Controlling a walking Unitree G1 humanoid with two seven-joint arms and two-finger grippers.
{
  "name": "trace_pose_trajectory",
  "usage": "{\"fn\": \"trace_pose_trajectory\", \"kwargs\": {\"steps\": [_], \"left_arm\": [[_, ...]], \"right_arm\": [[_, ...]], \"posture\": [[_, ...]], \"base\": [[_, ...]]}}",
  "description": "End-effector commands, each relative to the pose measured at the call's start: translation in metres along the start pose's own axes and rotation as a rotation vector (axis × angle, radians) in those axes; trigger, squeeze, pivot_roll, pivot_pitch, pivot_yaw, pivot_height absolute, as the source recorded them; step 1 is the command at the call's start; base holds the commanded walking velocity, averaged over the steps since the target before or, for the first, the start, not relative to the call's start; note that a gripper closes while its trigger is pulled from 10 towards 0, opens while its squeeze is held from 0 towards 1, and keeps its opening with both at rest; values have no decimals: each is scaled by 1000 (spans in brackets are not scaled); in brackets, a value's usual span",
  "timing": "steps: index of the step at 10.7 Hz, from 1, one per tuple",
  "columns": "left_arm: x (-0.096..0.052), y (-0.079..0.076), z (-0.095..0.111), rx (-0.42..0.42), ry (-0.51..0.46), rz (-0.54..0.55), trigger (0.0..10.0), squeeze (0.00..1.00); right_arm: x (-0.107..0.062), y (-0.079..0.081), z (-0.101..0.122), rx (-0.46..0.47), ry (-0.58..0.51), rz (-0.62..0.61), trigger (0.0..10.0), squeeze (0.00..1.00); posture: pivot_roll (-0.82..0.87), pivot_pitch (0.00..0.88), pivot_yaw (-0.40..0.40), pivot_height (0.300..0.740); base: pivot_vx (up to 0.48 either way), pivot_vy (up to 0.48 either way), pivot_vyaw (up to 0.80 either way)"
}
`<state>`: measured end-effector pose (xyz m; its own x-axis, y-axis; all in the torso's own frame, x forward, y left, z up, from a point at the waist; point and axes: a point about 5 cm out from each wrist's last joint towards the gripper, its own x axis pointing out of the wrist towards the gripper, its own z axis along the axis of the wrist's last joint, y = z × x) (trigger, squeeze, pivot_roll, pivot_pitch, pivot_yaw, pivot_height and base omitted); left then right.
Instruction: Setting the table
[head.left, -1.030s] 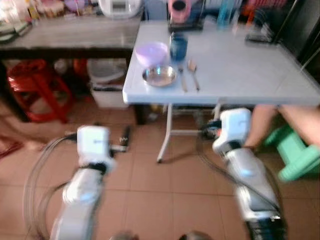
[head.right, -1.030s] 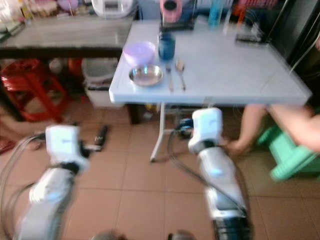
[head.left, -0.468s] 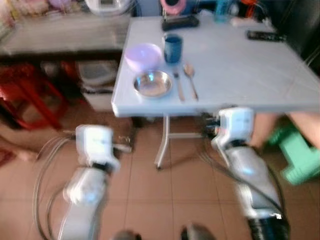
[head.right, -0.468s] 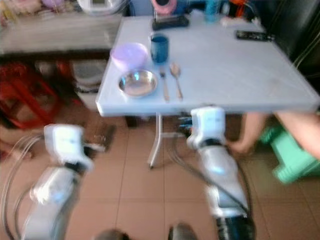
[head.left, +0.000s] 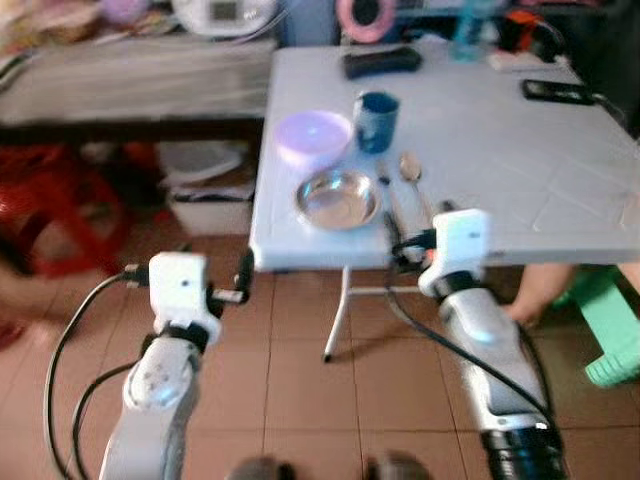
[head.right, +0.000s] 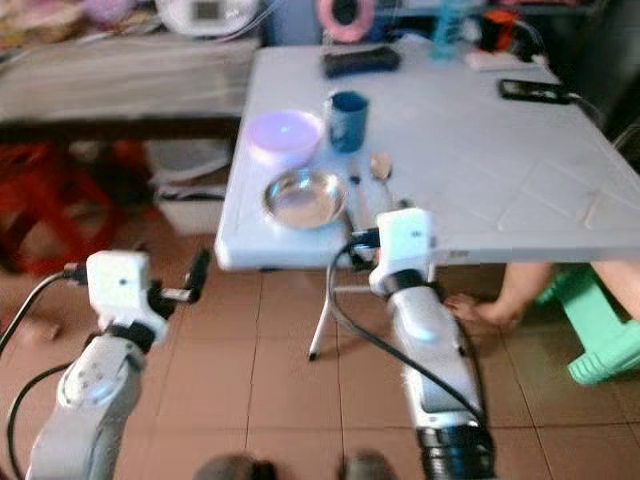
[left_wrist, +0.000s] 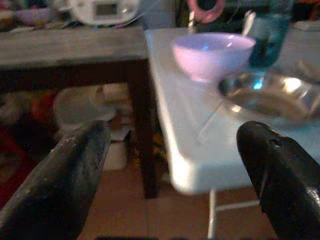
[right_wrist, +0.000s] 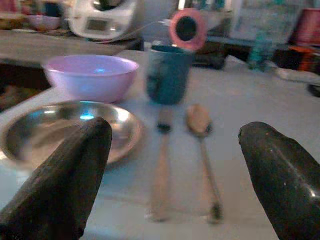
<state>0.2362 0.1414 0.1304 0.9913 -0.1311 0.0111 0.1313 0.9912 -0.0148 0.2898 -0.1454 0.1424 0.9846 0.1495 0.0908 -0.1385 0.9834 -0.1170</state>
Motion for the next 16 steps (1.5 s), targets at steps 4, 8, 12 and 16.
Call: {"fn": "trace_pose_trajectory", "kwargs": {"steps": [4,8,12,16], "left_arm": [[0,1,0,2,3,25,10000,0],[-9,8,-6,30,24,22,10000,0],[-9,7,-4,26,13,-24,10000,0],[-8,7,-5,7,30,11,10000,0]], "right_arm": [[2,-2,6,-7,-19,1,10000,0],[-2,-4,2,-13,1,-30,10000,0],[0,-9,1,-12,15,-64,10000,0],[1,-6,2,-14,9,-50,10000,0]], "posture": [[61,97,25,740],[68,101,26,740],[64,96,23,740],[64,95,22,740]], "base": [[361,316,0],[0,0,0],[0,0,-753],[0,-314,-102]]}}
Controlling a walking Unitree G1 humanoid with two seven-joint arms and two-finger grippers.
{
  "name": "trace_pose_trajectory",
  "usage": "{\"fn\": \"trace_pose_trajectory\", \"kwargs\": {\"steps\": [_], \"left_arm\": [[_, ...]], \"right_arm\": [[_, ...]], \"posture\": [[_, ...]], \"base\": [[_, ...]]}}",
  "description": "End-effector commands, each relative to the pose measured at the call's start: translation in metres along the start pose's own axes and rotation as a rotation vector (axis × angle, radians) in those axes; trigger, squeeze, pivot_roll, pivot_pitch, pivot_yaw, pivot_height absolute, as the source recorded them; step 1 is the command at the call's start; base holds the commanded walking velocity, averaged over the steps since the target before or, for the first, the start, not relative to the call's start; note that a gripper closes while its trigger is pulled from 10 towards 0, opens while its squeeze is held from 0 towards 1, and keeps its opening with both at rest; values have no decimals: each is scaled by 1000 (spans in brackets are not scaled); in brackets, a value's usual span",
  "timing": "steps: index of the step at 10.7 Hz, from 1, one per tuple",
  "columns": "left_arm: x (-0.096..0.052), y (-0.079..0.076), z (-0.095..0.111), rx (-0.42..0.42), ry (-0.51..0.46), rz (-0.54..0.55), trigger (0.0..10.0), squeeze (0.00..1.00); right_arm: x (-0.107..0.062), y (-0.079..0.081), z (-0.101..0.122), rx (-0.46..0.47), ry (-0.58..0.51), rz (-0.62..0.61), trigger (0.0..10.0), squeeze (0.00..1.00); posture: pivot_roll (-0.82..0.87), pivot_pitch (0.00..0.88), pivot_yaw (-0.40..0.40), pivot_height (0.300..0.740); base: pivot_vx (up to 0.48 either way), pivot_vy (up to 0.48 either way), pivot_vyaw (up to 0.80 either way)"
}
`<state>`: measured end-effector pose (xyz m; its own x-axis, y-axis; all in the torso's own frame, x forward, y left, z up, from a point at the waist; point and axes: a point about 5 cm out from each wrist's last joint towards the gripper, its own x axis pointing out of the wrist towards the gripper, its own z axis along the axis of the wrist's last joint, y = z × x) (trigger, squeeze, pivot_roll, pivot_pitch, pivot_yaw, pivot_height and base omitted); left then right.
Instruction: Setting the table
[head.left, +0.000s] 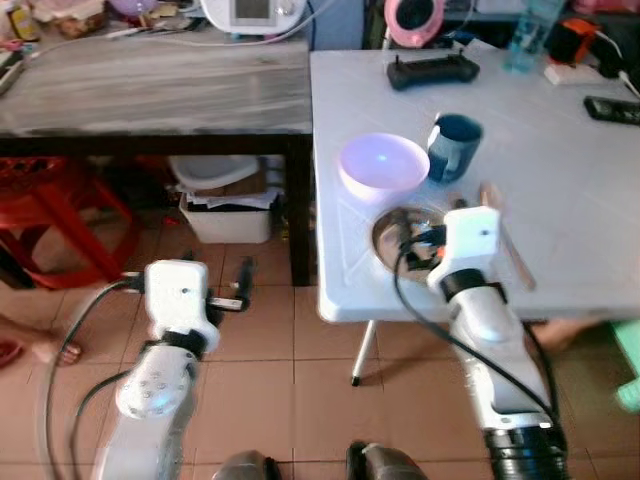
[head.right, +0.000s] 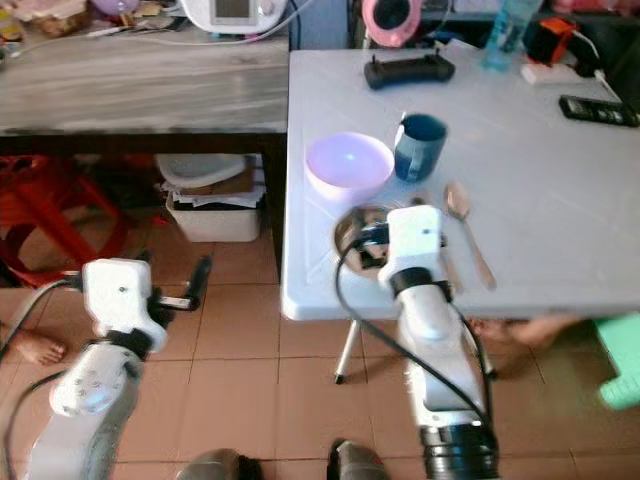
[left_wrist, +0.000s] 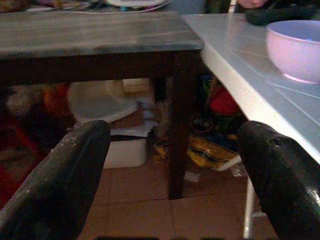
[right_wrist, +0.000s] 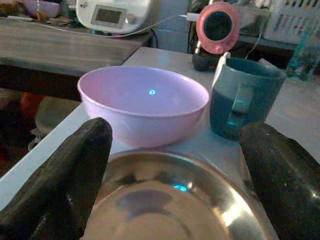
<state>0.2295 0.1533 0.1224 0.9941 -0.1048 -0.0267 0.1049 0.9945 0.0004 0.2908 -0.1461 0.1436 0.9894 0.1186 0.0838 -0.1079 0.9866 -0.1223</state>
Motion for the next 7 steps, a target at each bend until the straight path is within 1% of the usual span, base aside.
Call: {"fn": "trace_pose_trajectory", "kwargs": {"steps": [1,3,5,7], "left_arm": [[1,-3,3,-41,-1,4,10000,0],[0,-2,3,-29,-4,4,10000,0],[1,-1,5,-34,-15,19,10000,0],[3,4,6,15,-23,85,10000,0]], "right_arm": [[0,-6,1,-6,-2,-20,10000,0],[0,-5,1,-5,-3,-20,10000,0],[0,-5,1,-6,-4,-18,10000,0],[5,-8,3,4,-9,-13,10000,0]], "posture": [[63,97,21,740],[63,98,21,740],[62,102,23,740],[66,105,26,740]], "base": [[0,-439,0],[0,-390,0],[0,0,0],[0,0,0]]}}
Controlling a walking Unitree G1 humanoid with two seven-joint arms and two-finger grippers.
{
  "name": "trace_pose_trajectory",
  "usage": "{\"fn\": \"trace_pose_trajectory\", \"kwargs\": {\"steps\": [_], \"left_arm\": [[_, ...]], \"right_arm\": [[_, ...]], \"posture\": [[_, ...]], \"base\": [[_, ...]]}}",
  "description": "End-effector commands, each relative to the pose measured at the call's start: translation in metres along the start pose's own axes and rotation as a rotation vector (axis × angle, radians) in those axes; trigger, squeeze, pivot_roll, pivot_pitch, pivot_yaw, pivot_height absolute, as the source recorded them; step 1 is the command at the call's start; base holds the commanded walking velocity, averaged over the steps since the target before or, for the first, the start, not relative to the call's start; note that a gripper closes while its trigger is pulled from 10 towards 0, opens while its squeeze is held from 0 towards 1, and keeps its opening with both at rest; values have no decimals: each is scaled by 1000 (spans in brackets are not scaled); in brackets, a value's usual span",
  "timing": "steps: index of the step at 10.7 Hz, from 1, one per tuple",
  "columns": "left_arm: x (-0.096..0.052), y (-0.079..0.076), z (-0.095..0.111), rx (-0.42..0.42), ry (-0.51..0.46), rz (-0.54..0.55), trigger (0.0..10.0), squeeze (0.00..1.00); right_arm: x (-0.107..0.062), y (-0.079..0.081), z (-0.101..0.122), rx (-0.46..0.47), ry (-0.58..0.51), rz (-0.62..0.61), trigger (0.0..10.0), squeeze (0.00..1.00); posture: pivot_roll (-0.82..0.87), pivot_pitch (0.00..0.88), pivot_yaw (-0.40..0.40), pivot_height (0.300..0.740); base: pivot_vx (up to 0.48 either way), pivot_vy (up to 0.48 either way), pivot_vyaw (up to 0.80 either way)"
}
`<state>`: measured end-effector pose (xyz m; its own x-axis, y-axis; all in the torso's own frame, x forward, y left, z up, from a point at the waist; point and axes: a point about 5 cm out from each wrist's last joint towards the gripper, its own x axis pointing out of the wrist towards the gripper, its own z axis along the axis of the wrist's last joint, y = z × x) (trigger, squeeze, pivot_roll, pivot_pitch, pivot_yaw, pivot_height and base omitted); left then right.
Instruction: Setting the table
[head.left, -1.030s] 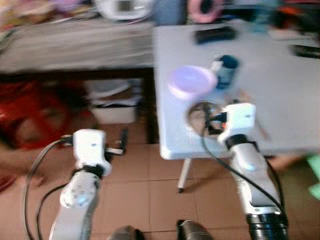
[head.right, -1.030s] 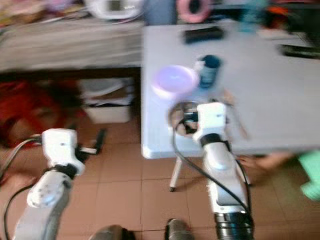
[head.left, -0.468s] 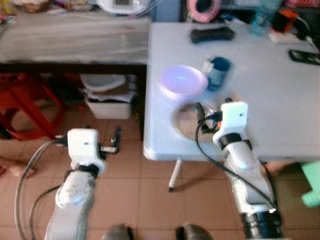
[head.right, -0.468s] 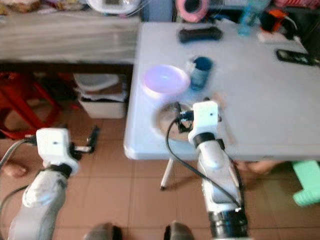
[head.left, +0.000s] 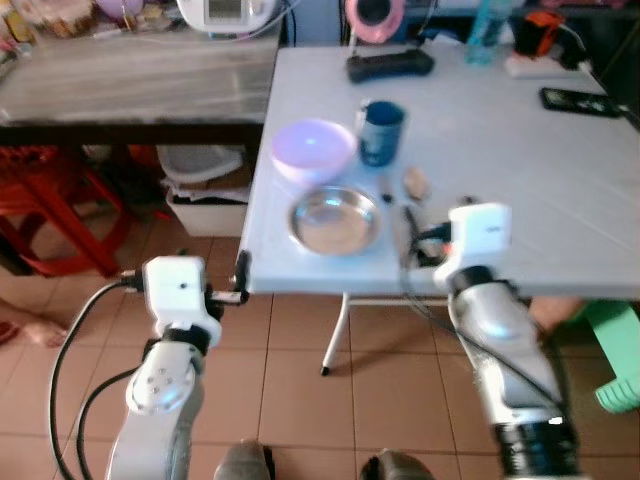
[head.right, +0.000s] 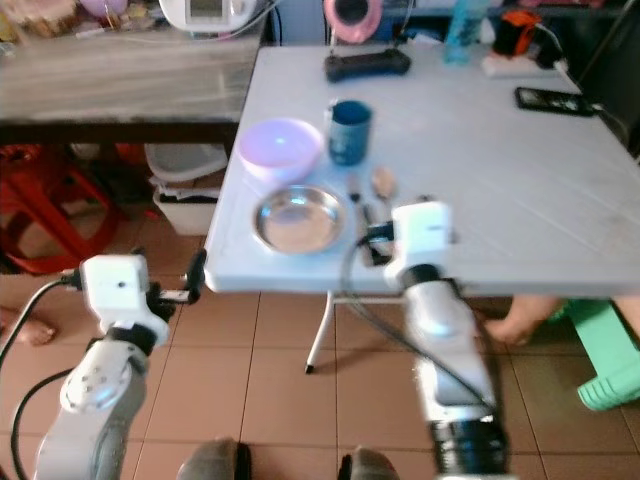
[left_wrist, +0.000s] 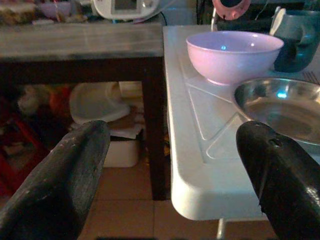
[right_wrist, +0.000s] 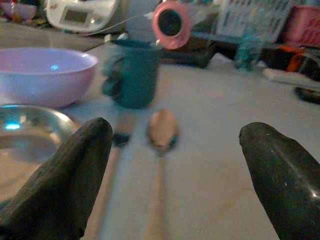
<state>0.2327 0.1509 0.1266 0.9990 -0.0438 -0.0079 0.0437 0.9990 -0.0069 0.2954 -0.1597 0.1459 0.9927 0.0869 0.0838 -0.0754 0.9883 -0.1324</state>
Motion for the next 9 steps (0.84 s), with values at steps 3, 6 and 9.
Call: {"fn": "trace_pose_trajectory", "kwargs": {"steps": [3,6,9], "left_arm": [[0,7,2,25,-5,16,10000,0],[-1,3,2,25,-2,-5,10000,0],[-3,1,1,31,-1,-22,10000,0]], "right_arm": [[9,0,8,-17,-37,18,10000,0],[8,-3,4,0,-22,-13,10000,0],[8,-9,-1,-2,9,-61,10000,0]], "posture": [[70,109,24,740],[69,115,25,740],[70,122,24,740]], "base": [[0,0,0],[0,0,258],[0,0,0]]}}
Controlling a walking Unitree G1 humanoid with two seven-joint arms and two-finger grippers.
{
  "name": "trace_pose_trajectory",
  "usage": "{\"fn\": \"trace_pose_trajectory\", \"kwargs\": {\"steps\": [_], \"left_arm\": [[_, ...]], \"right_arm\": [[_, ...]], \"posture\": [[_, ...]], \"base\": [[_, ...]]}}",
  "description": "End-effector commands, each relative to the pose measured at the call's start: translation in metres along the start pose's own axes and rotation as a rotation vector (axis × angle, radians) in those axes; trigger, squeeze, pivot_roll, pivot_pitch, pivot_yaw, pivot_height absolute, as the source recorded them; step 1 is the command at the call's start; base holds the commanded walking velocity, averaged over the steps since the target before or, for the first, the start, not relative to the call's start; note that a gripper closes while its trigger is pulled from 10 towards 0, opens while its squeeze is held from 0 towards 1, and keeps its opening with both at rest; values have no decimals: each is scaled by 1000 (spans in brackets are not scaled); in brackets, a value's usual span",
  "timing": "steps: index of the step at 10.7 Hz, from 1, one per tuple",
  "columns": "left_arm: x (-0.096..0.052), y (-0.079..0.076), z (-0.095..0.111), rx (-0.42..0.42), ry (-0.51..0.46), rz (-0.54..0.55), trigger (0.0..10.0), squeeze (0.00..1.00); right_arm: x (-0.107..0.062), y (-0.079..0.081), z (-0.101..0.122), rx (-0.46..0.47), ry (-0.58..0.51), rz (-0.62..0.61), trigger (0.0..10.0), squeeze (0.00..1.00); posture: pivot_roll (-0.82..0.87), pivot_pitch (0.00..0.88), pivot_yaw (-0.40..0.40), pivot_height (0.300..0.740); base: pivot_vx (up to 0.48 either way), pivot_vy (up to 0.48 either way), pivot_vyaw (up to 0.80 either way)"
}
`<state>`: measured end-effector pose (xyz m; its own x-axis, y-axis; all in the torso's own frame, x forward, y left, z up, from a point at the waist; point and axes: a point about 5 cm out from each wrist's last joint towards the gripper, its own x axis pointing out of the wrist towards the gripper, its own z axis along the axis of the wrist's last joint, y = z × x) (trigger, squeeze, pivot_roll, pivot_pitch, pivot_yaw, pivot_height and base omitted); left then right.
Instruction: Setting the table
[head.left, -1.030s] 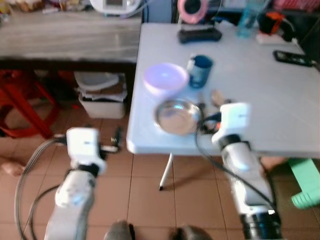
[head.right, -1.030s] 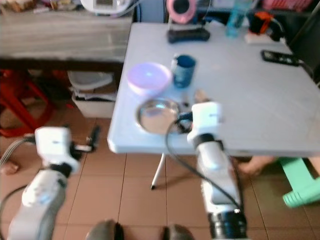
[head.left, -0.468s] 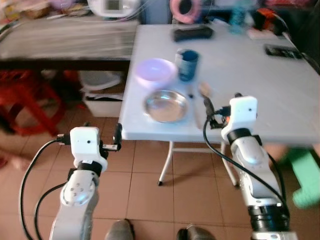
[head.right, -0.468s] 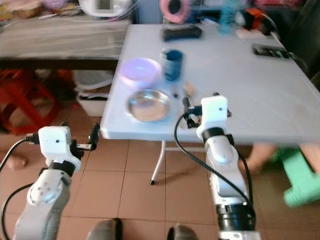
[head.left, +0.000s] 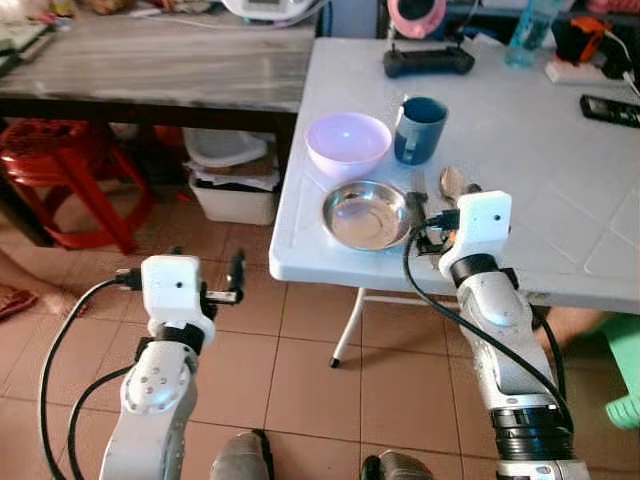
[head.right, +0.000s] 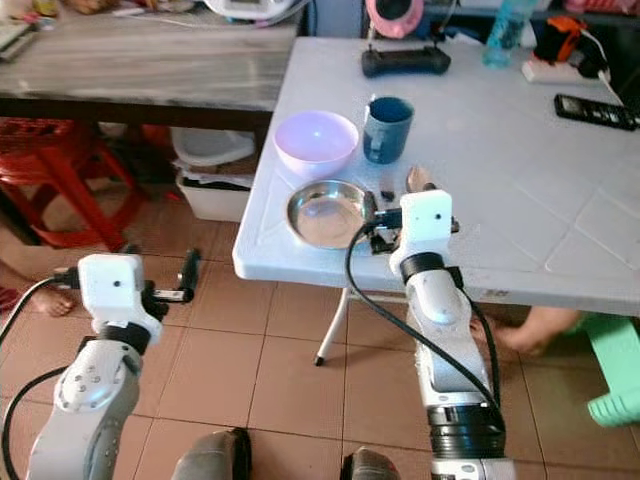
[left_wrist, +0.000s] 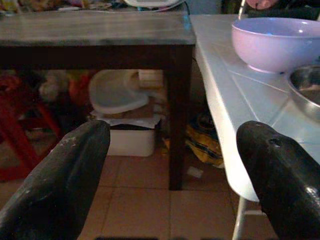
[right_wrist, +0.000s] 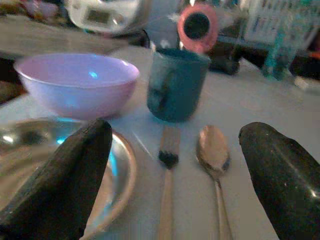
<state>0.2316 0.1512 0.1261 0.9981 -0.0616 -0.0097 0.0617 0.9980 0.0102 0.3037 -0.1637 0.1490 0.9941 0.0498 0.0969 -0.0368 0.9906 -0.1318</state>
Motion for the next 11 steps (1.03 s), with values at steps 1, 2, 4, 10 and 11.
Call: {"fn": "trace_pose_trajectory", "kwargs": {"steps": [1,2,4,10,11], "left_arm": [[-3,0,1,17,-1,-5,10000,0],[-4,1,1,36,3,-3,10000,0],[-6,7,0,47,12,19,10000,0],[-11,10,1,69,30,24,10000,0],[-11,10,1,69,30,23,10000,0]], "right_arm": [[0,-6,-6,23,36,-34,10000,0],[1,-6,-6,42,45,-19,10000,1000],[7,-3,-4,32,39,10,10000,1000],[3,14,-15,144,122,92,10000,0],[5,15,-15,148,124,99,10000,0]], "posture": [[73,126,23,740],[75,131,20,740],[83,144,24,740],[99,174,40,740],[102,179,40,740]], "base": [[0,0,0],[0,0,0],[0,0,0],[0,0,0],[0,0,0]]}}
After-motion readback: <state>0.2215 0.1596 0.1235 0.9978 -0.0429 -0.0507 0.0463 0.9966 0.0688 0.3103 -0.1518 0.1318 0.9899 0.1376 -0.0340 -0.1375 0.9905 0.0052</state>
